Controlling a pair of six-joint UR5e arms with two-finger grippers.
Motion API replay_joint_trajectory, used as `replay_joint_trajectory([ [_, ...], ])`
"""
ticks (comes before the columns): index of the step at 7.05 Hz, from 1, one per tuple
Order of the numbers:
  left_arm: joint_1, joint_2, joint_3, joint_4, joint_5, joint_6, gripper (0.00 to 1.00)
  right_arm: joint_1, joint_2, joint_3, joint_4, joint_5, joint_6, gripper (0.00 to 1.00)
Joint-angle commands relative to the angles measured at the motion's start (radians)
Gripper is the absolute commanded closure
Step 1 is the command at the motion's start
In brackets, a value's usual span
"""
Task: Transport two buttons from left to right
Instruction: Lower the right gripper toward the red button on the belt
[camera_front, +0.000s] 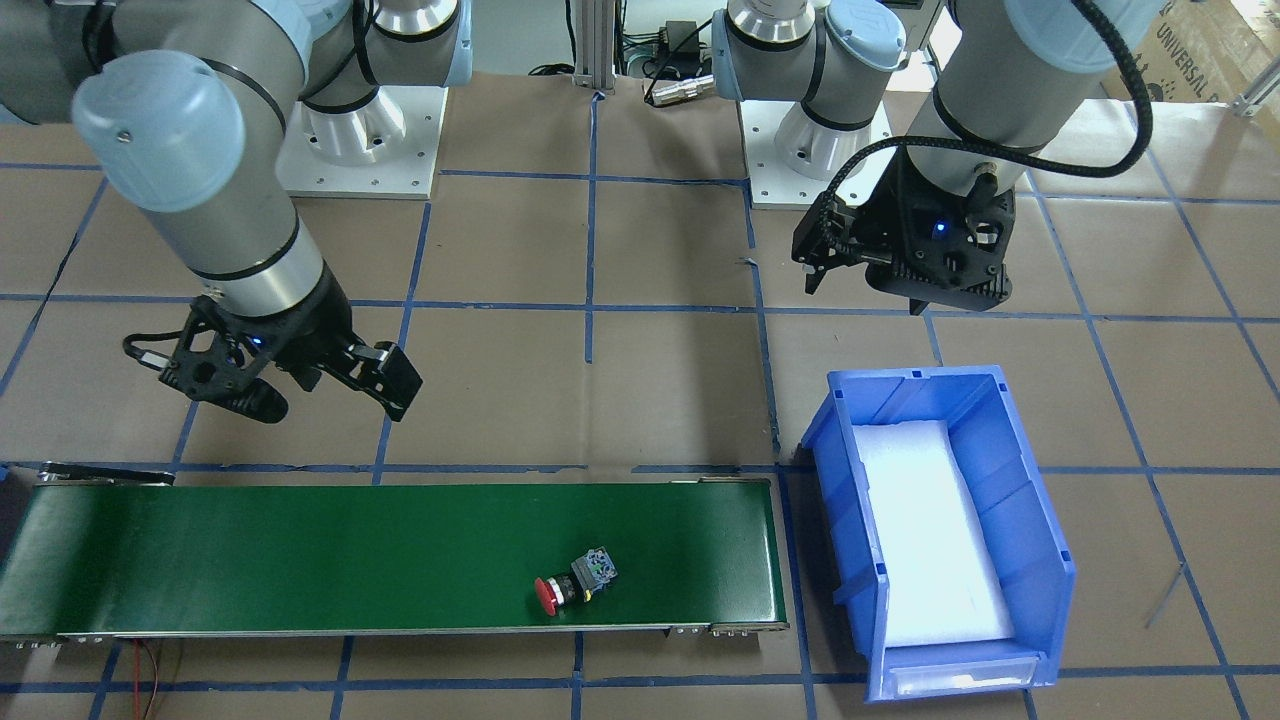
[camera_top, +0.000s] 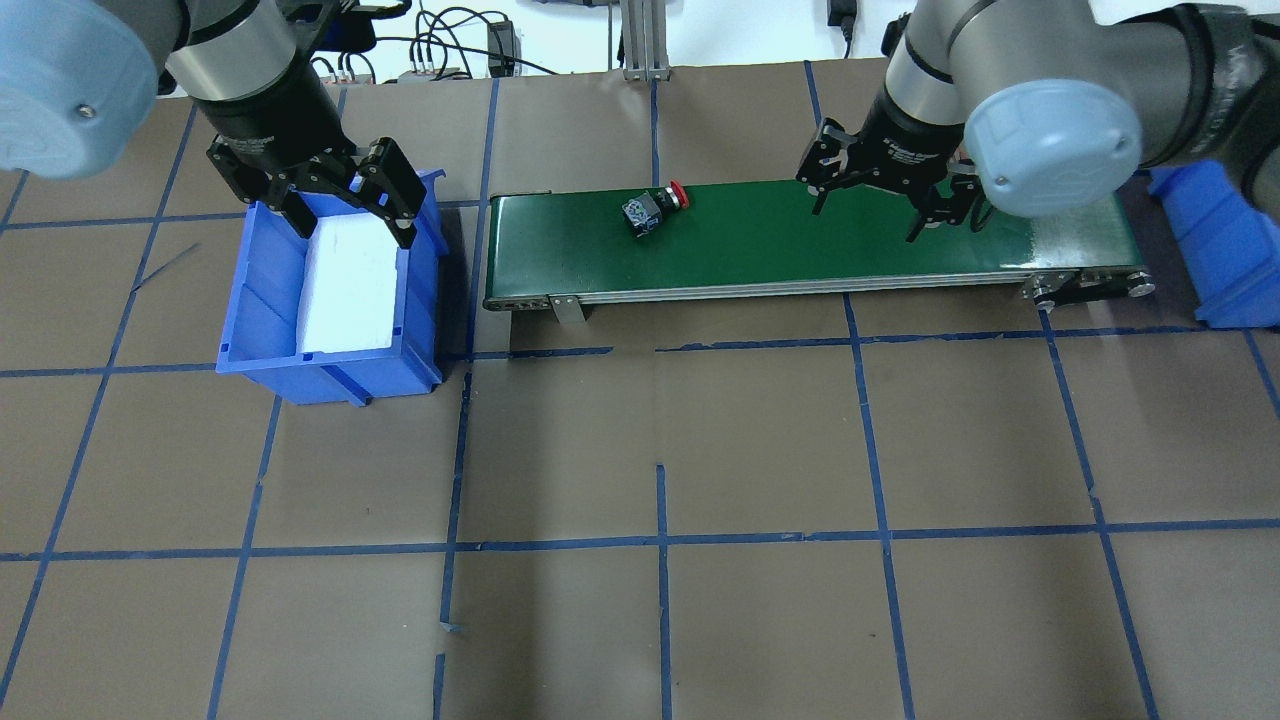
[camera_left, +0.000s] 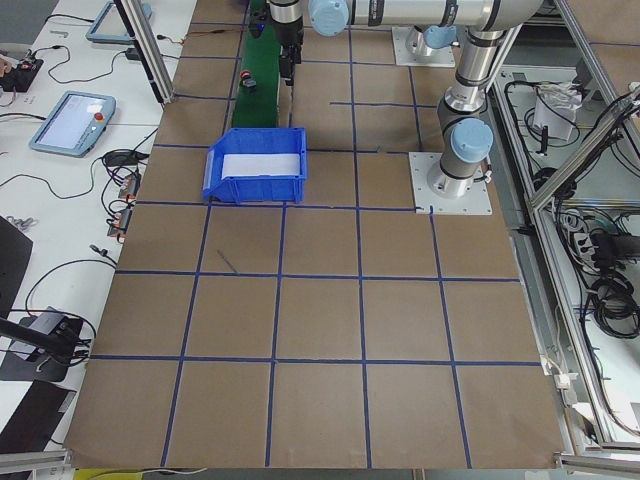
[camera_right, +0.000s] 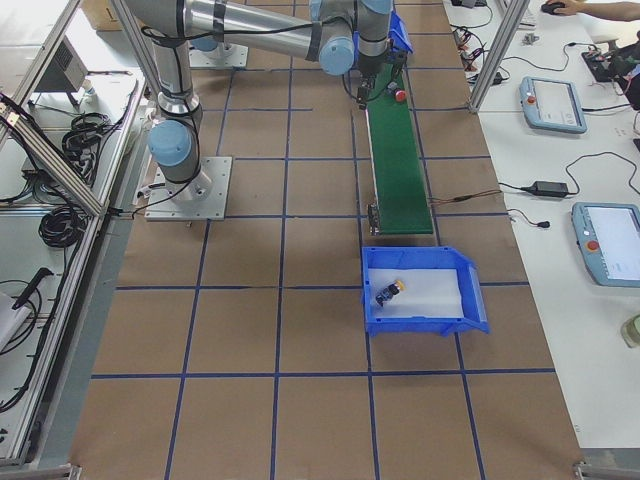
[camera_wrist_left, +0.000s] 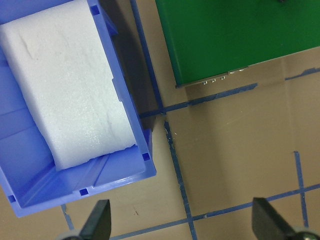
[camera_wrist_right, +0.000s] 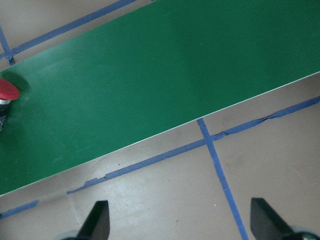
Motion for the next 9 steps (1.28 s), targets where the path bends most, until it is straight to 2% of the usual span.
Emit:
replay_joint_trajectory([
  [1,0.000,0.034,0.002,-0.026,-0.002,-0.087,0.00,0.057,0.077,-0.008,-0.070,0.001,0.152,0.00],
  [5,0.000,0.022,-0.001,-0.023,-0.005,-0.090,0.00,0.134,0.246,-0.017,-0.269,-0.002,0.301,0.00],
  [6,0.000,0.017,-0.001,-0.022,-0.005,-0.090,0.00,0.138,0.271,-0.049,-0.296,-0.011,0.303,0.00],
  [8,0.000,0.014,-0.001,-0.022,-0.005,-0.090,0.00,0.152,0.327,-0.169,-0.249,-0.019,0.303,0.00],
  [9,0.000,0.012,-0.001,-0.020,-0.005,-0.090,0.00,0.155,0.334,-0.180,-0.247,-0.020,0.303,0.00],
])
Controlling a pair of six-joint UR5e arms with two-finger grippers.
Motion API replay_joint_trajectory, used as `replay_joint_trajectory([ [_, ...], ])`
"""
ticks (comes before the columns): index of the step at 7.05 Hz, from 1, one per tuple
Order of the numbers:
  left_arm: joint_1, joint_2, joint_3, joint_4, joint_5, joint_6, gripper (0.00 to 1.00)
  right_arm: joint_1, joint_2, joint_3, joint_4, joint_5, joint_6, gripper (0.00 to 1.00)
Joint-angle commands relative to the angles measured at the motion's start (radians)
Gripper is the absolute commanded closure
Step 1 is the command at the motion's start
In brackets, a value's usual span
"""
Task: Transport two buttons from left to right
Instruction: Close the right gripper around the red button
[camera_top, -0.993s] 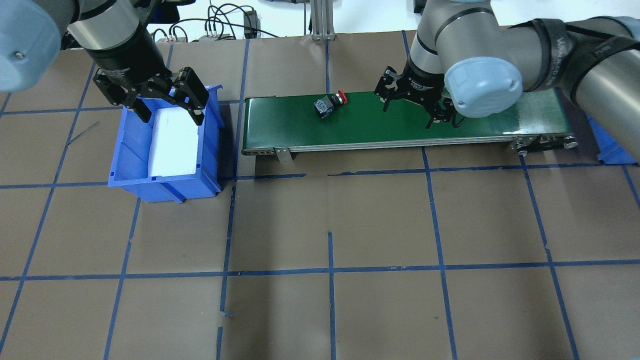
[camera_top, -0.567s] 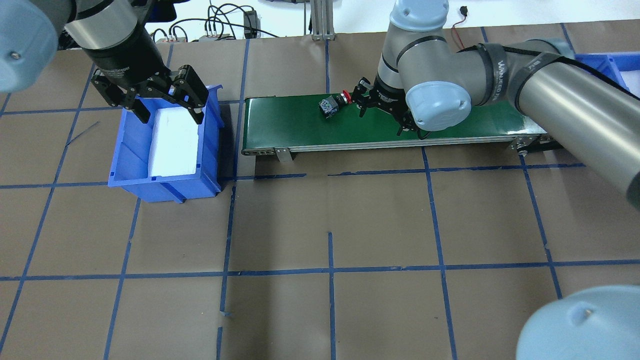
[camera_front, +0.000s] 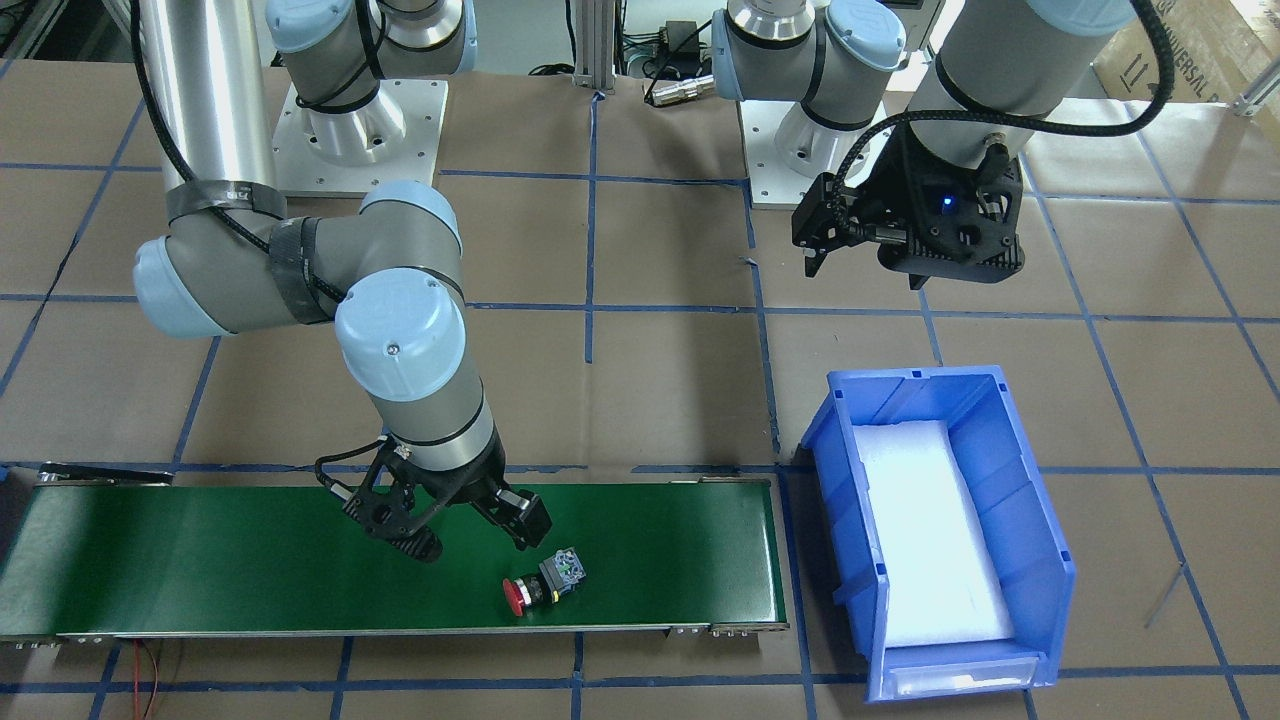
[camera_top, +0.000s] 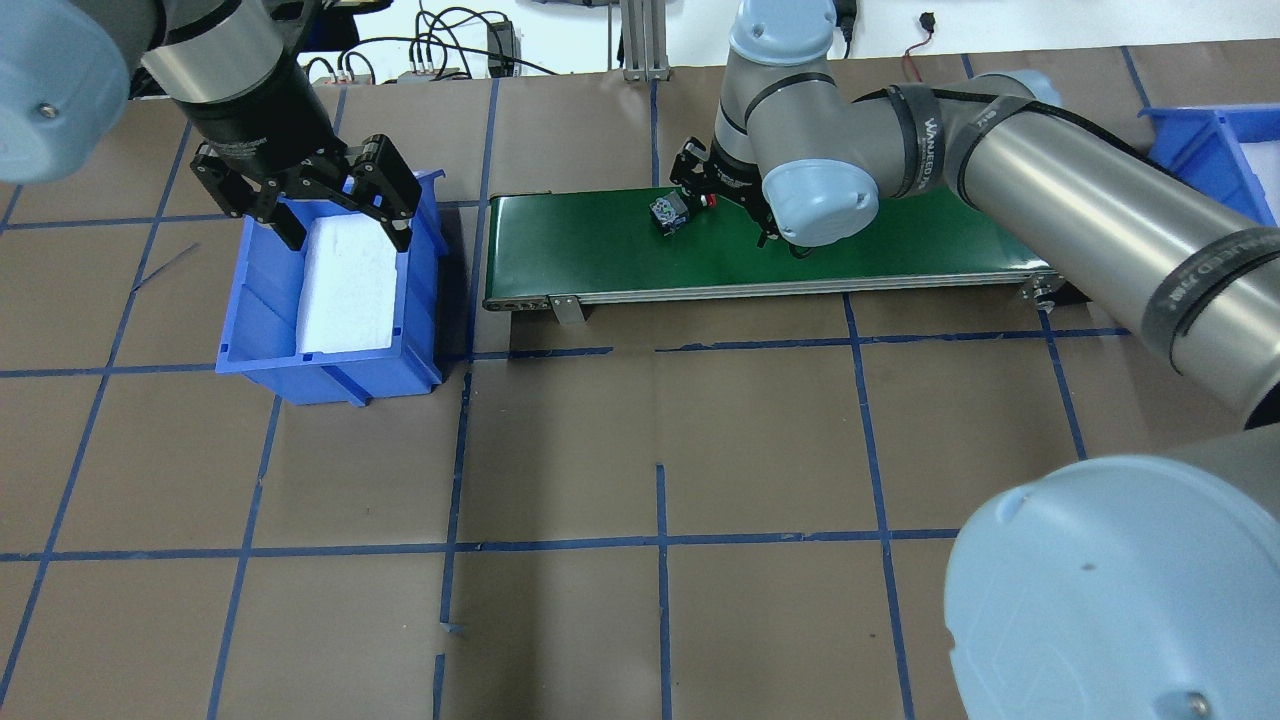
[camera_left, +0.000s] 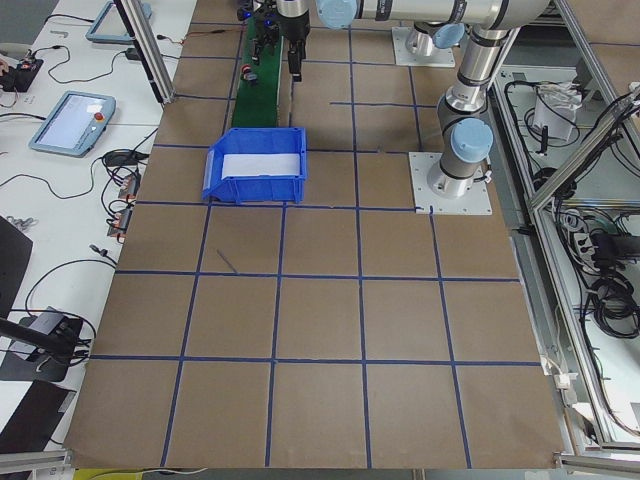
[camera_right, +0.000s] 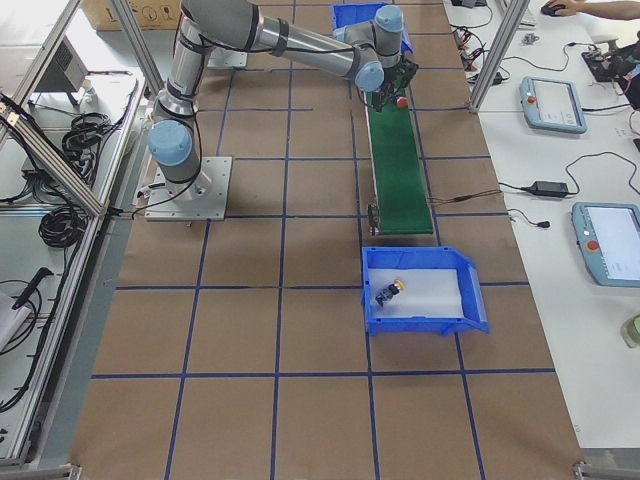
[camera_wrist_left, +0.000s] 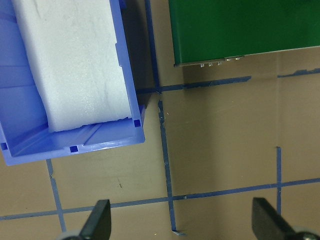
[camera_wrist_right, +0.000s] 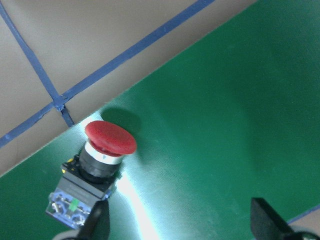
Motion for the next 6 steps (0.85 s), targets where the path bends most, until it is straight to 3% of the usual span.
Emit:
replay_joint_trajectory([
  [1,0.000,-0.002,0.000,0.001,0.000,0.000,0.00,0.007,0.021,-0.035,0.008,-0.002,-0.001,0.00],
  [6,0.000,-0.005,0.000,0.001,-0.003,-0.002,0.00,0.010,0.067,-0.081,0.005,0.000,-0.027,0.05],
])
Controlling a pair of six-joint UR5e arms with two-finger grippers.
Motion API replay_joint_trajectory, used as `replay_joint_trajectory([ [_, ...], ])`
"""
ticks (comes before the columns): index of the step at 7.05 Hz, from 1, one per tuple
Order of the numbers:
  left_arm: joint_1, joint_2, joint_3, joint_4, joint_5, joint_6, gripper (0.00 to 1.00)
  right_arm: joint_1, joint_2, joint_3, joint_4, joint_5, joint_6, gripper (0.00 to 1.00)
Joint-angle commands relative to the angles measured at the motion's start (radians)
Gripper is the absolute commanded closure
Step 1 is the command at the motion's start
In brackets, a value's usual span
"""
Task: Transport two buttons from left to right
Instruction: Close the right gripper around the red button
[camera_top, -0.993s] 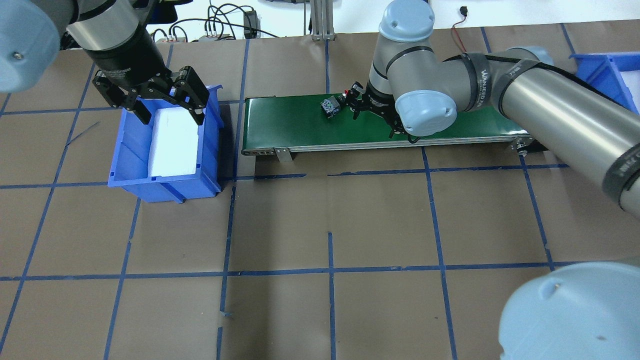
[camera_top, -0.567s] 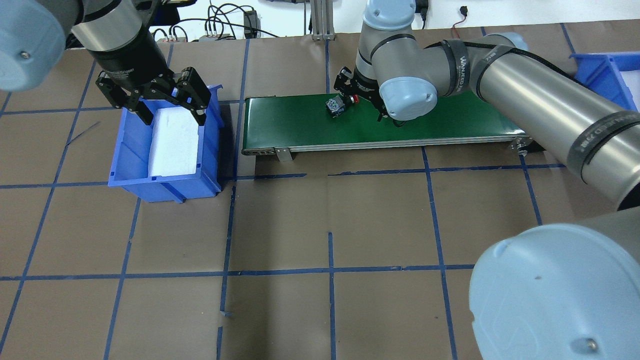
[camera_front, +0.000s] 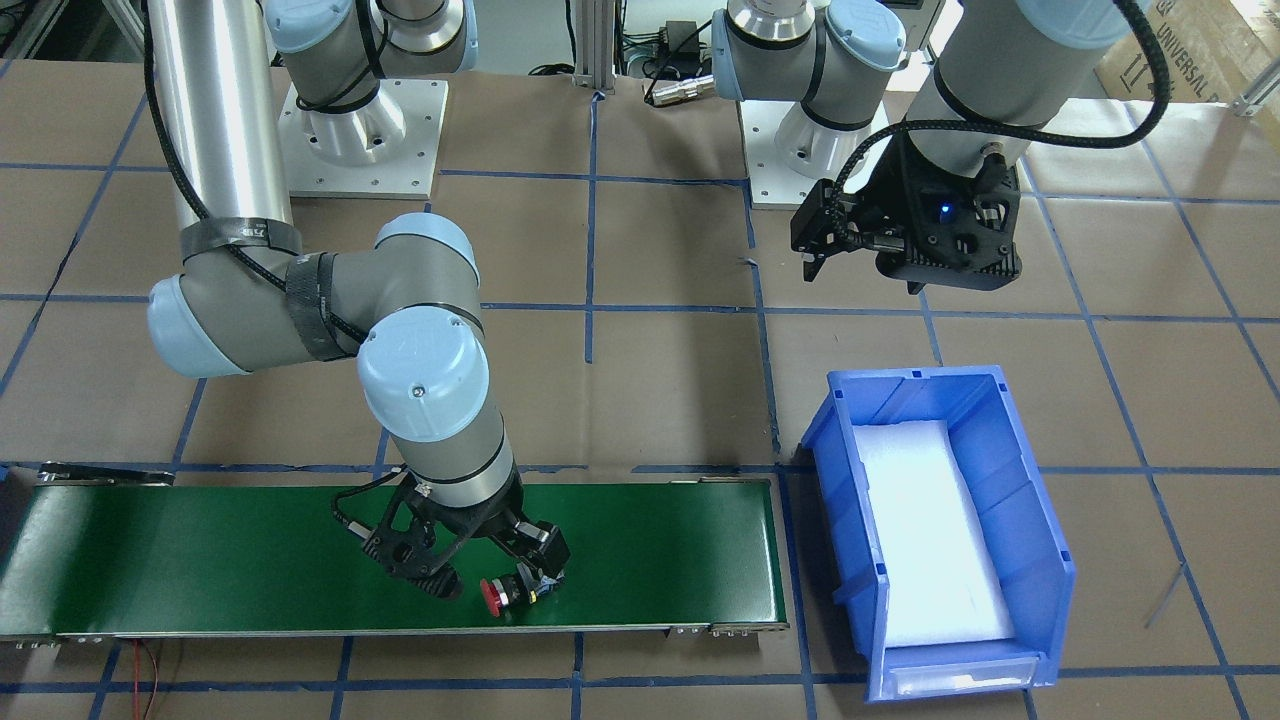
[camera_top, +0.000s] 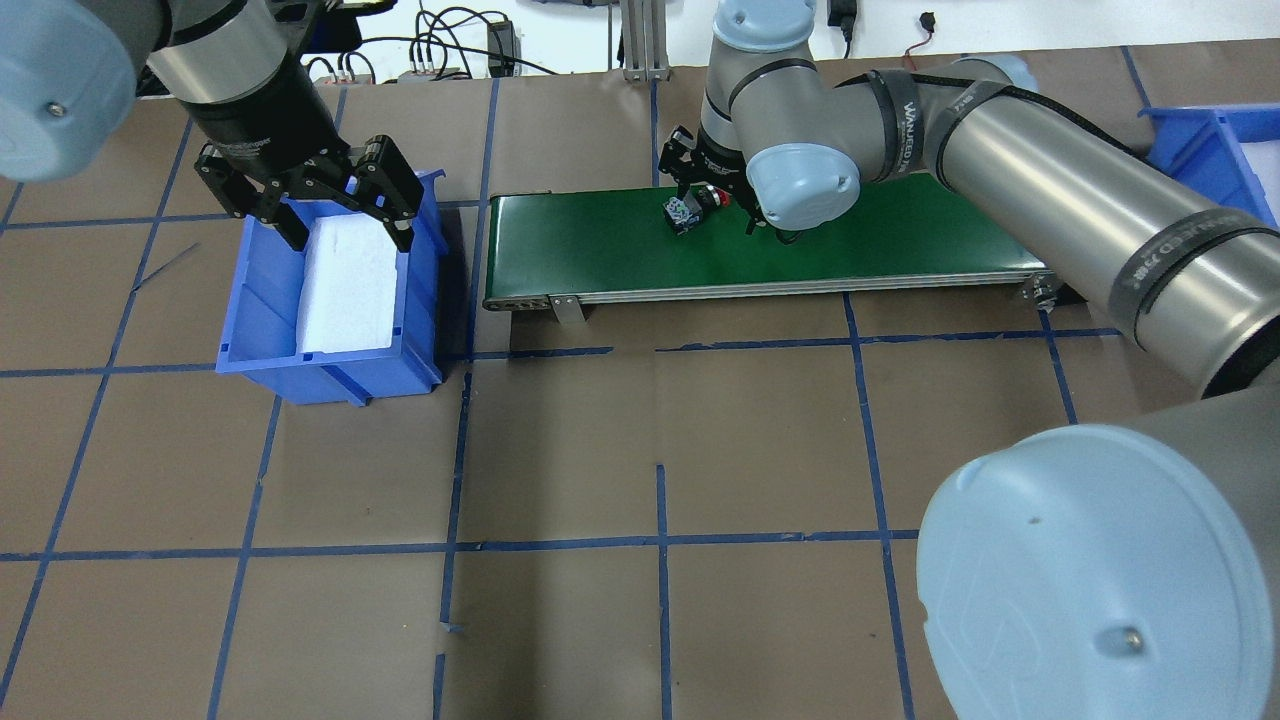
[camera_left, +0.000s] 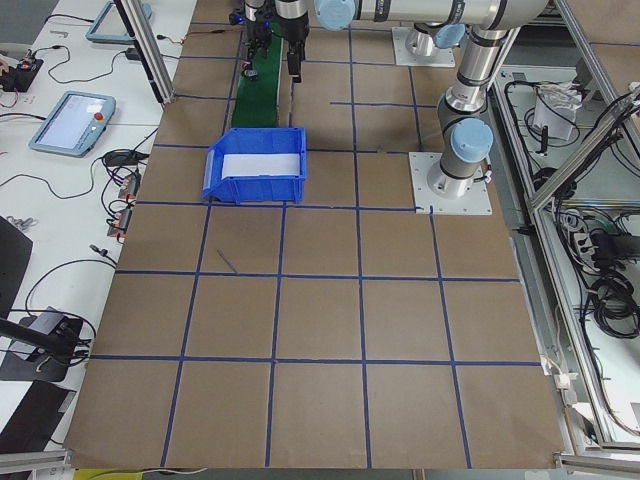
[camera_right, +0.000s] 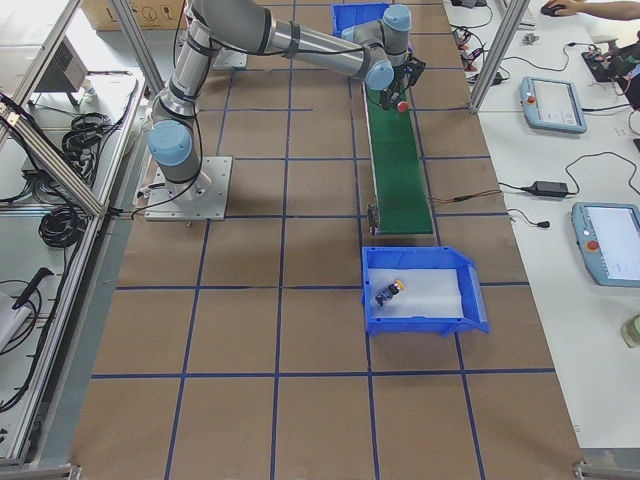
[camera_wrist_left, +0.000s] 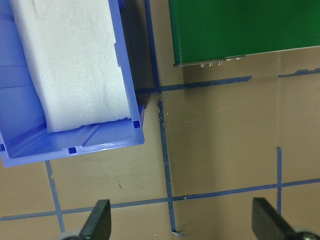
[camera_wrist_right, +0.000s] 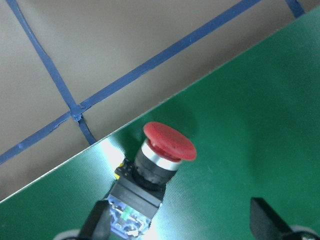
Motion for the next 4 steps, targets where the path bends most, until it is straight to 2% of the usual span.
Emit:
replay_joint_trajectory([
  [1,0.000,-0.002,0.000,0.000,-0.001,-0.001,0.00,0.000,0.011,-0.026,0.002,0.000,-0.043,0.08],
  [3,0.000,-0.006,0.002,0.002,0.000,0.003,0.00,0.000,0.026,-0.029,-0.004,0.002,-0.062,0.11],
  [4,0.000,-0.008,0.002,0.002,0.000,0.007,0.00,0.000,0.034,-0.026,-0.008,0.005,-0.097,0.22],
])
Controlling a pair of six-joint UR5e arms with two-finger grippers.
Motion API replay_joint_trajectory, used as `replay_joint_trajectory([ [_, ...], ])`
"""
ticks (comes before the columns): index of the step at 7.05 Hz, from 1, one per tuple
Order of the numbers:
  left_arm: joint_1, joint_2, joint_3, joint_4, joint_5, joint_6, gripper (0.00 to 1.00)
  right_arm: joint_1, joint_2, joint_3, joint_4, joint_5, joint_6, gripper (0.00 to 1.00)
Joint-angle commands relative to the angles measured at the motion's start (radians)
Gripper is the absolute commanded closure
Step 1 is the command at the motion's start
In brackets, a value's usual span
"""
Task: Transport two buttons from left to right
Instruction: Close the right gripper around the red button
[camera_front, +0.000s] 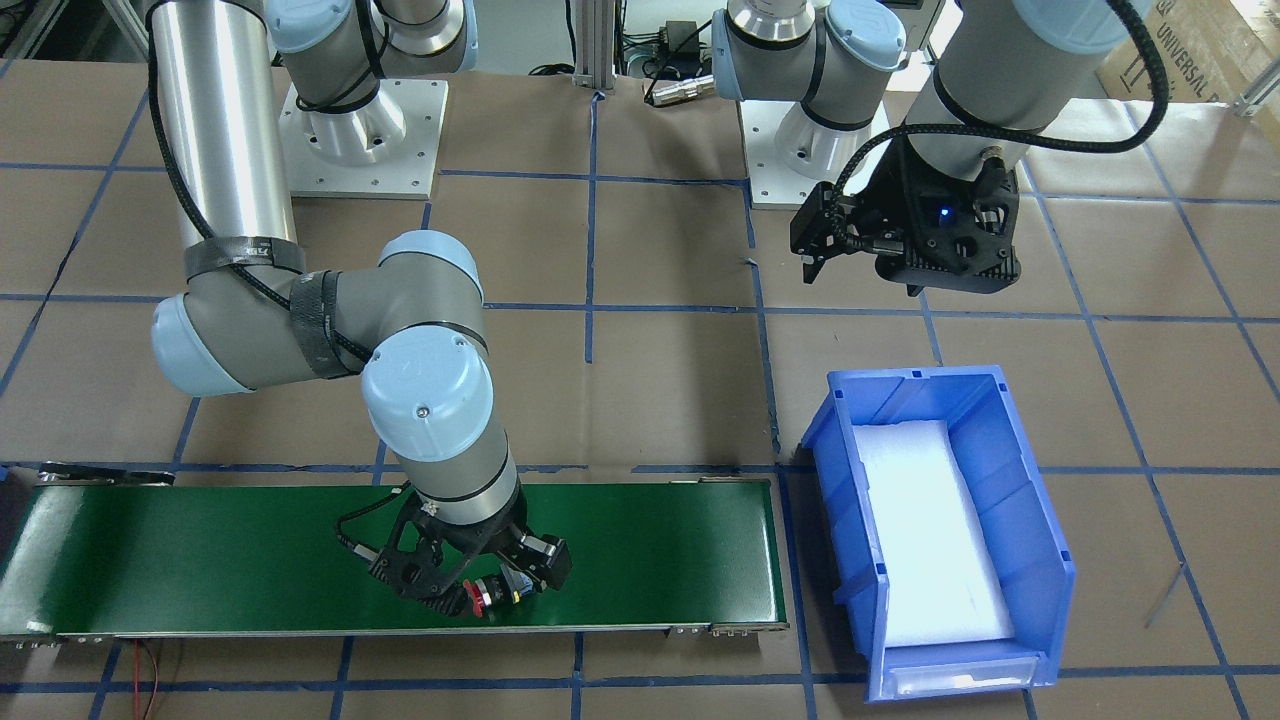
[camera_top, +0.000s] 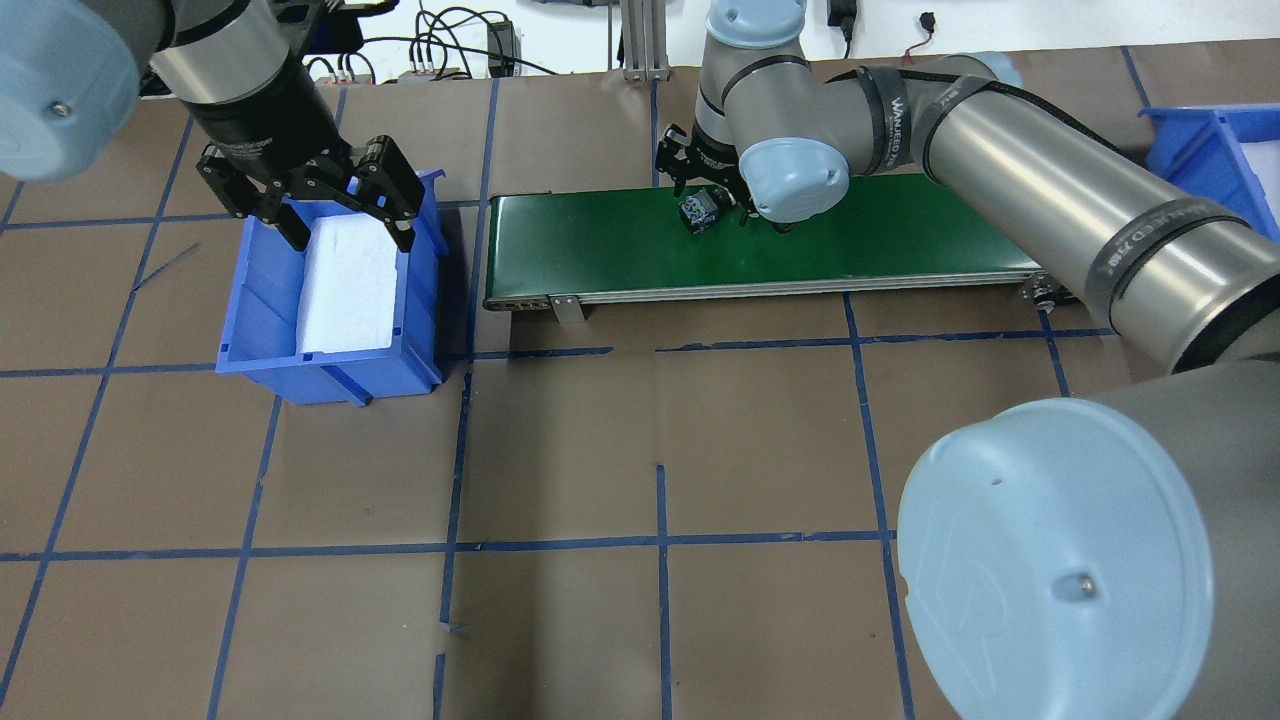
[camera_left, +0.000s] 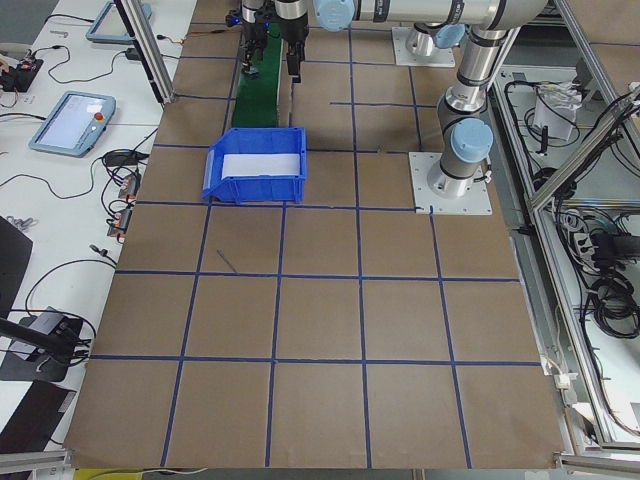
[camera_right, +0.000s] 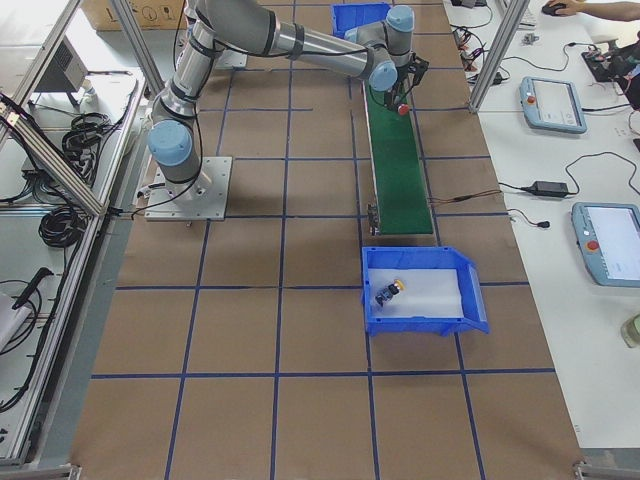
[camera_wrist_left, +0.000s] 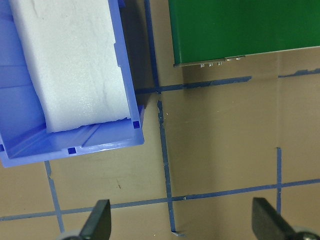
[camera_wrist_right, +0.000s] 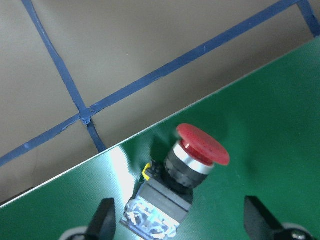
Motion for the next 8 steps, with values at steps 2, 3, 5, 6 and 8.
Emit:
replay_joint_trajectory([
  [2,0.008,0.003,0.007,0.002,0.002,0.011,0.00,-0.003,0.025,0.004,-0.005,-0.003,-0.076,0.58],
  [3,0.008,-0.001,0.011,0.002,0.002,0.012,0.00,-0.003,0.024,0.002,-0.004,-0.006,-0.113,0.81],
  [5,0.015,0.010,0.025,-0.006,0.002,0.012,0.00,-0.015,0.016,-0.001,0.008,-0.005,-0.201,0.88],
  [6,0.023,-0.009,0.045,-0.004,-0.003,0.011,0.00,-0.028,0.011,-0.003,0.012,-0.009,-0.272,0.89],
  [8,0.018,-0.010,0.048,-0.020,-0.001,0.012,0.00,-0.072,-0.015,0.000,0.057,-0.079,-0.538,0.89],
])
